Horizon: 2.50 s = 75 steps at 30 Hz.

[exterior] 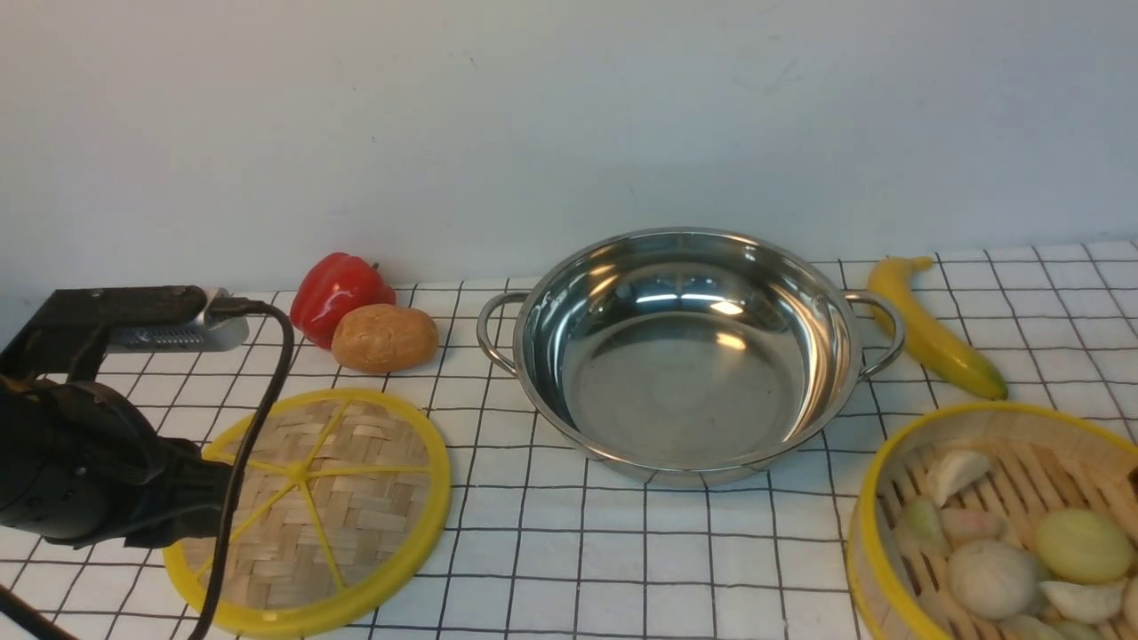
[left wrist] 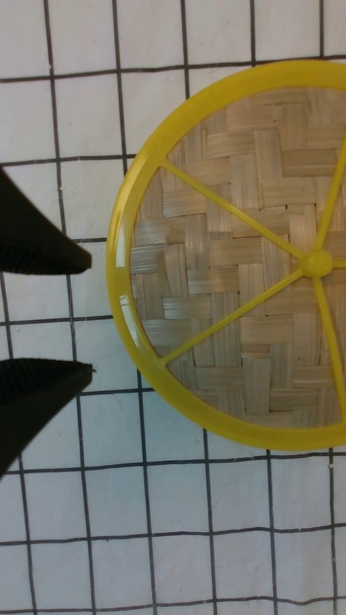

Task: Place the steamer in the pot on the white tablecloth, and put the lid on the steamer.
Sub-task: 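Reach for and grasp the rim of the bamboo steamer holding the buns with the right gripper, then place the bamboo steamer basket of food into the steel pot with the right gripper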

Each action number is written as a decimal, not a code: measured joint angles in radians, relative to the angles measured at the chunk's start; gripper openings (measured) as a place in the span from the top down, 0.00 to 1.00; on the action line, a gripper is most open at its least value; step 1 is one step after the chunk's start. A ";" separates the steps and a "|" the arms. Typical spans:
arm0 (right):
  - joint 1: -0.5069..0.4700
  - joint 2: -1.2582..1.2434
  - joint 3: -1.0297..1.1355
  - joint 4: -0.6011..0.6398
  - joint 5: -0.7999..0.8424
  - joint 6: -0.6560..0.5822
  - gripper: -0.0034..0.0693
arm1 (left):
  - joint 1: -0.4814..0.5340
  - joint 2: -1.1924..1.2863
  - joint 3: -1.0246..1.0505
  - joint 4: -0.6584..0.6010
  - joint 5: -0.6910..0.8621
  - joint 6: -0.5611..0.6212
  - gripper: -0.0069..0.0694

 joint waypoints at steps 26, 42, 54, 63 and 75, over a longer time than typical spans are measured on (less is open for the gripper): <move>-0.001 -0.078 -0.162 -0.015 0.331 0.019 0.87 | 0.000 0.000 0.000 0.000 0.000 0.002 0.59; 0.121 -0.086 -0.467 0.204 0.447 0.028 0.87 | 0.000 0.000 0.000 -0.005 0.000 0.002 0.59; 0.395 0.328 -1.017 0.145 0.452 0.161 0.87 | 0.000 0.000 0.000 -0.030 0.000 0.002 0.59; 0.437 0.532 -1.152 0.128 0.454 0.190 0.87 | 0.000 0.000 0.000 -0.033 0.000 0.002 0.59; 0.437 0.651 -1.156 0.128 0.455 0.182 0.87 | 0.000 0.000 0.000 -0.051 0.000 0.002 0.59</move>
